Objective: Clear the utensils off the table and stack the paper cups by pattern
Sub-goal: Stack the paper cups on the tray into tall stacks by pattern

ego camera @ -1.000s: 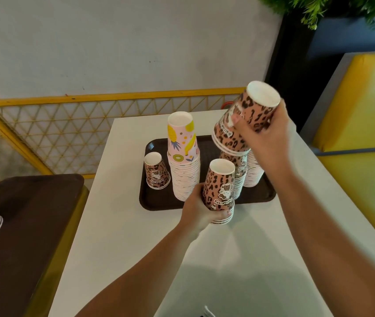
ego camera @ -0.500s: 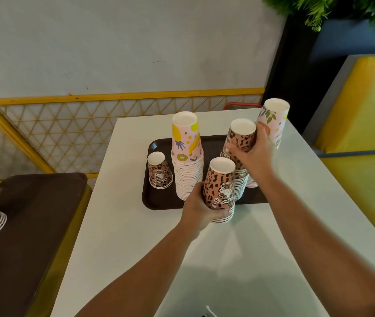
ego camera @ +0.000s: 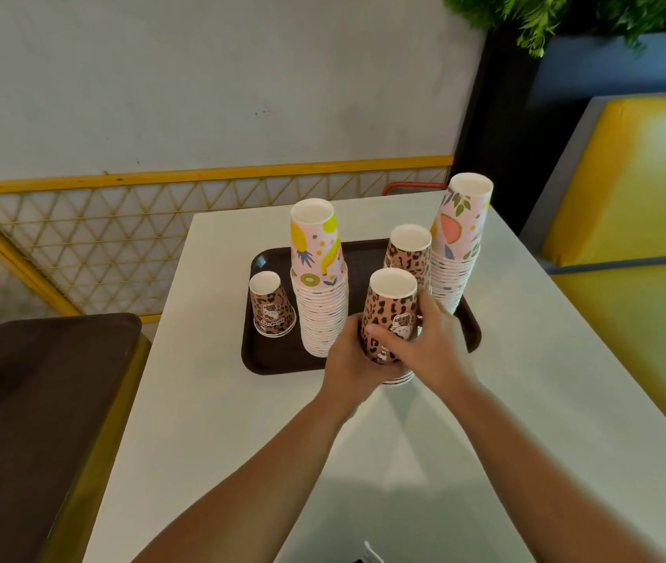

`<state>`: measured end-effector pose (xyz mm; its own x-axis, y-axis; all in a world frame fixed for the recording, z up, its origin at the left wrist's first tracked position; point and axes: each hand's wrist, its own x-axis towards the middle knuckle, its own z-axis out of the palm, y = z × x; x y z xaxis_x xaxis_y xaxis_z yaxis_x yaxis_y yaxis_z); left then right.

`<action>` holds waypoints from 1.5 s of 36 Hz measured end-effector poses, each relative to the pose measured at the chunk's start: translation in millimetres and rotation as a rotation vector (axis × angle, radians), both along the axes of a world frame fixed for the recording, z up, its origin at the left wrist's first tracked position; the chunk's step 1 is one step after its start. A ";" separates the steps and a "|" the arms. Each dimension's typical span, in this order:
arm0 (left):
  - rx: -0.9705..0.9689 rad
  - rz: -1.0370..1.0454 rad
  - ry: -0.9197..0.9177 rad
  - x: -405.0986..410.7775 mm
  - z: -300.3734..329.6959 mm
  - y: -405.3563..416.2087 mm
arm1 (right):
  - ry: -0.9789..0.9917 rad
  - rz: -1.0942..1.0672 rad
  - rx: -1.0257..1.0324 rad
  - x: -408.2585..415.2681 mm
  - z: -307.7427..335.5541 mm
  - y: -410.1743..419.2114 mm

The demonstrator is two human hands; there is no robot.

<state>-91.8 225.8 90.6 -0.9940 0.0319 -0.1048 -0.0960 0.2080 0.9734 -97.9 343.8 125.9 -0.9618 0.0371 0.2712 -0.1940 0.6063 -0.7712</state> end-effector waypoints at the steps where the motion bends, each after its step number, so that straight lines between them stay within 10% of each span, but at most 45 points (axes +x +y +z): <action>1: -0.008 -0.009 -0.001 0.0 -0.2 0.7 | -0.001 -0.007 0.001 0.2 0.6 0.3; 19: -0.145 -0.009 -0.008 6.6 -2.8 -5.4 | 0.245 -0.077 -0.303 -31.0 82.8 8.4; 40: -0.150 0.034 0.013 3.4 13.9 -4.8 | 0.169 -0.096 -0.119 -36.8 52.1 16.1; 54: -0.109 0.028 0.371 -11.8 65.8 12.8 | 0.145 0.096 -0.091 -10.2 53.1 21.3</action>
